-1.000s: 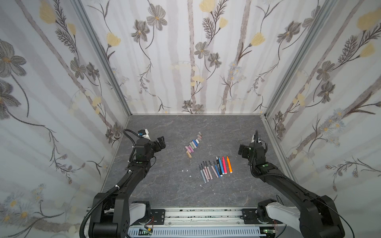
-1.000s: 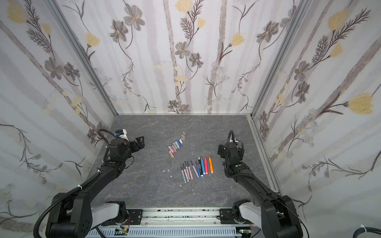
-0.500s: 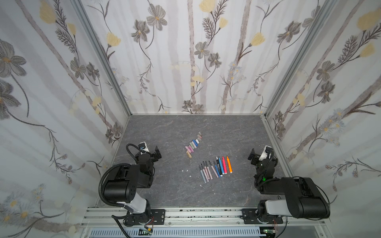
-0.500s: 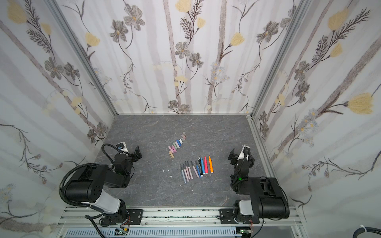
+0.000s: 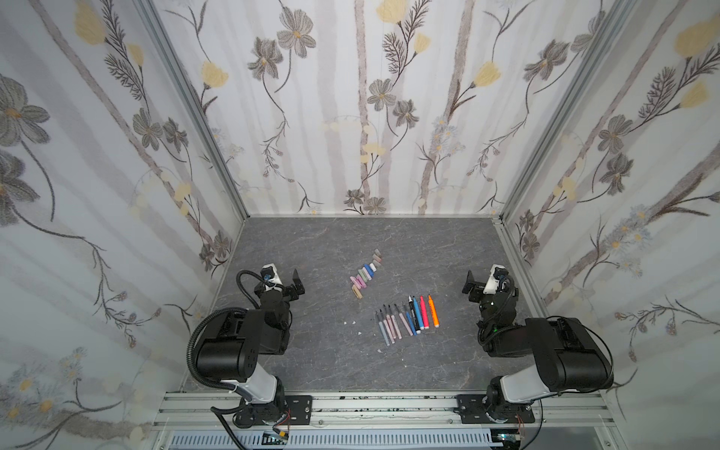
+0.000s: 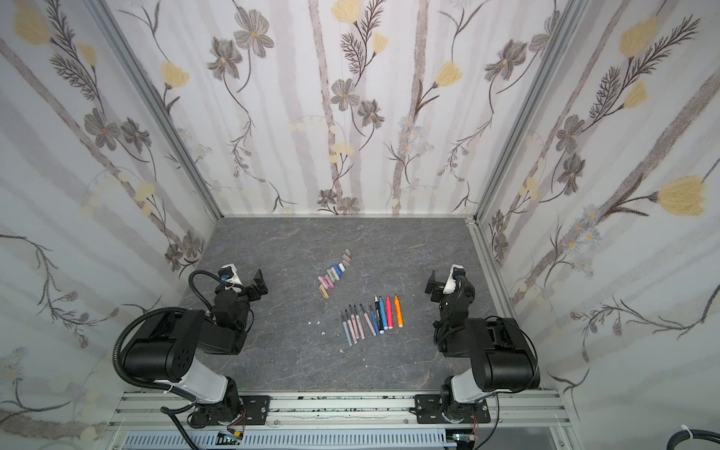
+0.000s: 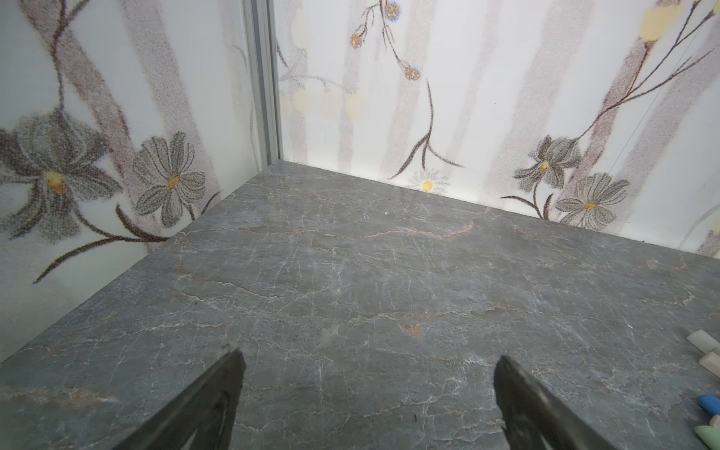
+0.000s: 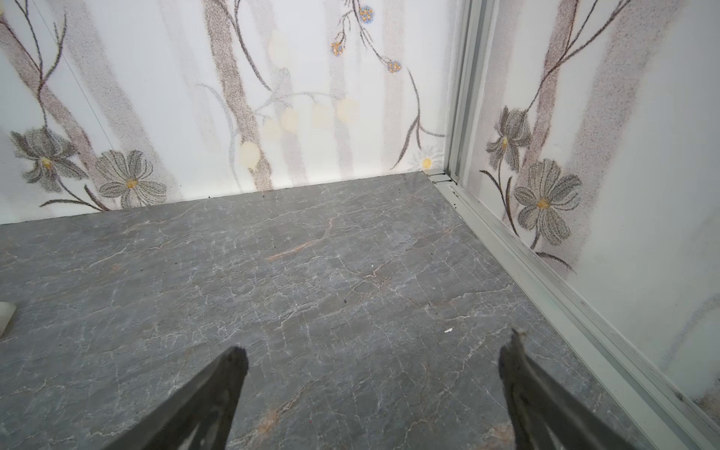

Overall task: Remove pen caps from pens
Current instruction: Reset both arms

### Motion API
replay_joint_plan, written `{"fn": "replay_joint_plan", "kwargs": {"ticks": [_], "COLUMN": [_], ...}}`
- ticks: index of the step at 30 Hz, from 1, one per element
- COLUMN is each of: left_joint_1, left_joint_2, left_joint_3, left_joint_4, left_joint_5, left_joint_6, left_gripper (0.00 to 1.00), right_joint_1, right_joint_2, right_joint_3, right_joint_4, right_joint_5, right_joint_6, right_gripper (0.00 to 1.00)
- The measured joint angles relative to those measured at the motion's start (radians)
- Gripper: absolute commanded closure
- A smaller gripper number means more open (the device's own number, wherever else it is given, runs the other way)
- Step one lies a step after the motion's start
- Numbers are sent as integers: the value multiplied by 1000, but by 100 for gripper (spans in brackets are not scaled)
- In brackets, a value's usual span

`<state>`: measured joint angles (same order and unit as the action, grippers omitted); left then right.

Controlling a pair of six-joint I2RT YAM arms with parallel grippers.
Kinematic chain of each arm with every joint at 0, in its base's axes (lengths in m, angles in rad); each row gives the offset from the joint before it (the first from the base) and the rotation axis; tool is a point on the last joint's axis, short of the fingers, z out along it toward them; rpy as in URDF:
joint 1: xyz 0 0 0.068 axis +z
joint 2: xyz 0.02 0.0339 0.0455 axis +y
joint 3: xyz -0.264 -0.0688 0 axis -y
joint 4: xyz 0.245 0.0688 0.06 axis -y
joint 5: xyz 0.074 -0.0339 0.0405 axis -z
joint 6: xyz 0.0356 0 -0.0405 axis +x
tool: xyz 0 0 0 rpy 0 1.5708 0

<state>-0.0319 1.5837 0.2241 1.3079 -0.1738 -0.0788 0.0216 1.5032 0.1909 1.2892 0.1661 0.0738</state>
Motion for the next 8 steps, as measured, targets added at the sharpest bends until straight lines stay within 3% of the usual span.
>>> {"fn": "replay_joint_plan", "kwargs": {"ticks": [8], "left_joint_1": [-15], "left_joint_2": [1], "left_joint_3": [13], "left_joint_4": [3], "left_joint_5": [25], "left_joint_6": [27], "left_gripper": [0], "right_joint_1": [1], "right_joint_2": [3], "right_joint_3": [0], "right_joint_4": [2], "right_joint_5": [-3], "right_joint_6": [-4], "right_gripper": [1]}}
